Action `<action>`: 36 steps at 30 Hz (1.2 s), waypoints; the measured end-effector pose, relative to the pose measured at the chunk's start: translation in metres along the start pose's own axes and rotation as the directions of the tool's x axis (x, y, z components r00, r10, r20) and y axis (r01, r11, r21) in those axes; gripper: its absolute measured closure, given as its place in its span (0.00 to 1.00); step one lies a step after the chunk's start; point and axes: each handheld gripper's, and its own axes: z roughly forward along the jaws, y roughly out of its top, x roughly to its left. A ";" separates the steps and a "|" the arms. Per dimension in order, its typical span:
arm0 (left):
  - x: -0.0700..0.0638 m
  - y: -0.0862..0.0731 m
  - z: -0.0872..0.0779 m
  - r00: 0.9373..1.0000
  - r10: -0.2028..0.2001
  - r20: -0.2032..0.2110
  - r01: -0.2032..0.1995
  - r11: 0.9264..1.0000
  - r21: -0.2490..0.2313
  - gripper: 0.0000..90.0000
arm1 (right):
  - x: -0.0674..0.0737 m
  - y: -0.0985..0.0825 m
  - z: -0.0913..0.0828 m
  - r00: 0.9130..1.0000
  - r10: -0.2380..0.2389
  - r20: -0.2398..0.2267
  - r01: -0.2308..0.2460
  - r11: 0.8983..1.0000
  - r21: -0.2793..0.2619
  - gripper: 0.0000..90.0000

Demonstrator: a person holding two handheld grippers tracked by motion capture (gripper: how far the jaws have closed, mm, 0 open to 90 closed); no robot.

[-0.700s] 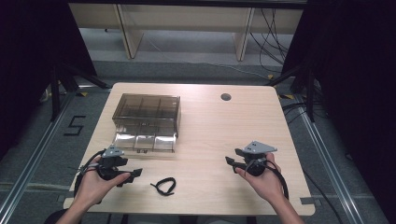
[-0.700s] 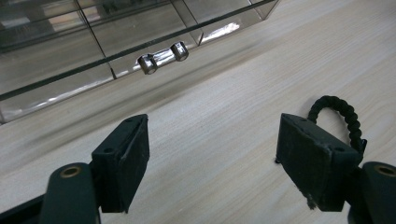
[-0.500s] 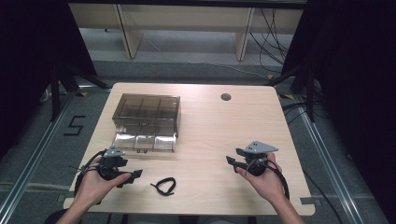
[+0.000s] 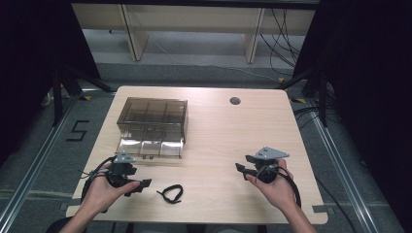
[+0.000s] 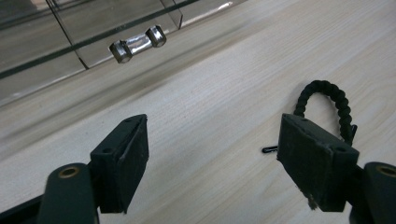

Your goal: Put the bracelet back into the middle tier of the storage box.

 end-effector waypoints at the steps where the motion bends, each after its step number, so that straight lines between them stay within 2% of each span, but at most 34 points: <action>1: -0.001 0.002 -0.001 1.000 0.008 -0.002 -0.008 1.000 0.002 0.28 | 0.000 0.000 0.000 1.000 0.004 0.002 -0.004 1.000 0.000 0.53; 2: -0.002 0.004 -0.003 1.000 0.019 0.011 -0.019 1.000 0.018 0.28 | 0.003 0.000 -0.001 0.999 0.035 0.007 -0.035 0.999 0.008 0.53; 4: -0.004 0.007 -0.003 1.000 0.028 0.010 -0.028 0.999 0.038 0.28 | 0.003 -0.001 -0.001 1.000 0.030 0.005 -0.030 1.000 0.007 0.53; 5: -0.005 0.008 -0.003 0.999 0.038 0.014 -0.038 0.998 0.057 0.29 | 0.000 -0.001 0.000 1.000 0.009 -0.002 -0.009 1.000 0.001 0.53; 8: -0.008 0.013 -0.002 0.999 0.044 0.018 -0.045 0.994 0.101 0.31 | 0.001 -0.002 0.001 1.000 0.022 -0.003 -0.022 1.000 0.019 0.53; 10: -0.009 0.017 -0.002 0.999 0.045 0.016 -0.047 0.990 0.129 0.35 | 0.000 -0.002 0.001 1.000 0.012 -0.001 -0.012 1.000 0.019 0.52; 12: -0.010 0.022 -0.003 0.998 0.065 0.023 -0.067 0.986 0.152 0.37 | 0.000 -0.001 0.001 1.000 0.012 -0.002 -0.012 1.000 0.017 0.52; 13: -0.011 0.024 -0.003 0.997 0.077 0.021 -0.080 0.982 0.169 0.39 | 0.003 -0.001 0.000 0.999 0.046 -0.006 -0.046 0.999 0.028 0.52; 15: -0.014 0.029 -0.002 0.995 0.101 0.007 -0.101 0.977 0.188 0.43 | 0.002 -0.002 0.001 0.999 0.035 -0.012 -0.034 0.999 0.026 0.52; 17: -0.016 0.033 0.001 0.993 0.118 0.011 -0.118 0.973 0.200 0.46 | 0.002 -0.002 0.001 1.000 0.027 -0.013 -0.026 0.999 0.029 0.52; 20: -0.021 0.036 0.006 0.993 0.112 0.031 -0.116 0.967 0.227 0.52 | 0.003 -0.002 0.002 1.000 0.023 -0.008 -0.023 0.999 0.024 0.52; 23: -0.024 0.038 0.011 0.991 0.119 0.058 -0.130 0.958 0.255 0.56 | 0.002 -0.002 0.002 1.000 0.018 -0.005 -0.018 1.000 0.021 0.52; 24: -0.027 0.039 0.014 0.991 0.117 0.069 -0.131 0.958 0.255 0.56 | 0.002 -0.002 0.003 1.000 0.019 -0.005 -0.019 1.000 0.021 0.52; 26: -0.031 0.041 0.018 0.991 0.110 0.073 -0.126 0.956 0.266 0.57 | 0.000 -0.002 0.002 1.000 0.010 -0.007 -0.009 1.000 0.030 0.52; 28: -0.035 0.044 0.022 0.988 0.129 0.084 -0.147 0.950 0.277 0.59 | 0.003 -0.002 0.001 0.999 0.033 -0.009 -0.033 0.999 0.034 0.52; 30: -0.040 0.045 0.026 0.988 0.124 0.089 -0.145 0.947 0.288 0.60 | 0.002 -0.002 0.001 1.000 0.021 -0.008 -0.020 0.999 0.029 0.52; 31: -0.042 0.047 0.028 0.987 0.132 0.090 -0.154 0.943 0.297 0.61 | 0.002 -0.002 0.002 1.000 0.016 -0.005 -0.015 1.000 0.021 0.52; 32: -0.042 0.048 0.030 0.982 0.160 0.096 -0.183 0.932 0.314 0.62 | 0.002 -0.002 0.002 1.000 0.015 -0.006 -0.015 1.000 0.023 0.52; 33: -0.044 0.049 0.032 0.982 0.158 0.102 -0.183 0.926 0.329 0.63 | 0.002 -0.002 0.002 1.000 0.019 -0.006 -0.019 1.000 0.024 0.52; 34: -0.045 0.051 0.034 0.978 0.175 0.110 -0.203 0.914 0.351 0.64 | 0.002 -0.002 0.002 1.000 0.020 -0.008 -0.020 0.999 0.025 0.52; 36: -0.048 0.052 0.038 0.976 0.179 0.121 -0.212 0.904 0.372 0.66 | 0.001 -0.002 0.003 1.000 0.005 -0.009 -0.005 1.000 0.023 0.51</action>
